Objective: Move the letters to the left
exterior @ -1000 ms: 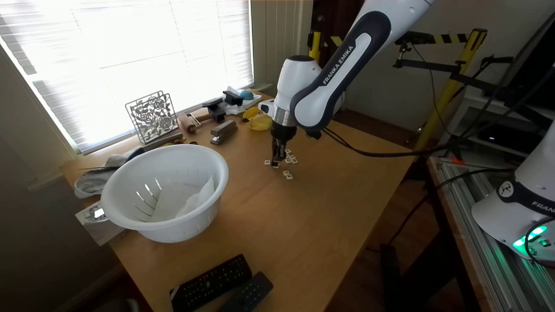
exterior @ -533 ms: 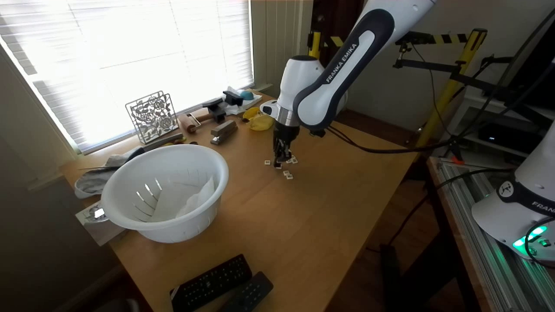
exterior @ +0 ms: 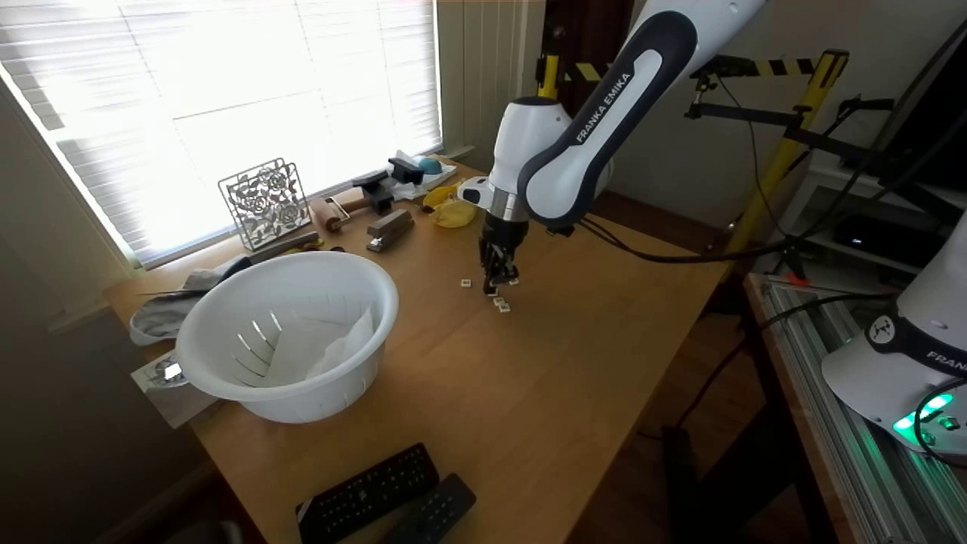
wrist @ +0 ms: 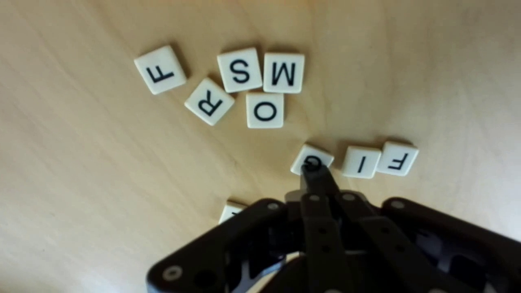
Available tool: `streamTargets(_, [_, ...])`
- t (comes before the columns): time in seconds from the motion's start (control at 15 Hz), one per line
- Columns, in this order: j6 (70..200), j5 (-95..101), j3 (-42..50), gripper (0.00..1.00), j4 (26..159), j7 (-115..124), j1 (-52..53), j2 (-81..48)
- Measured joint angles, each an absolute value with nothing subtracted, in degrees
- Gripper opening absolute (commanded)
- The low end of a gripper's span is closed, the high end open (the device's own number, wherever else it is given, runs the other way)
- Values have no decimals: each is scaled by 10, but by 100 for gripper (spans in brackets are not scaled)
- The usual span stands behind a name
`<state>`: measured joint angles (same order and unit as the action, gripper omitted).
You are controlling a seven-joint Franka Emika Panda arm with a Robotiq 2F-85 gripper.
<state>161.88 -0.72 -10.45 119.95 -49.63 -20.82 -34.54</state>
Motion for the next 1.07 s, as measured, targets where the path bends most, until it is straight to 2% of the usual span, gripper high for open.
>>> streamTargets(1.07, [1619,-7,-105,0,1215,-530,-208,-336])
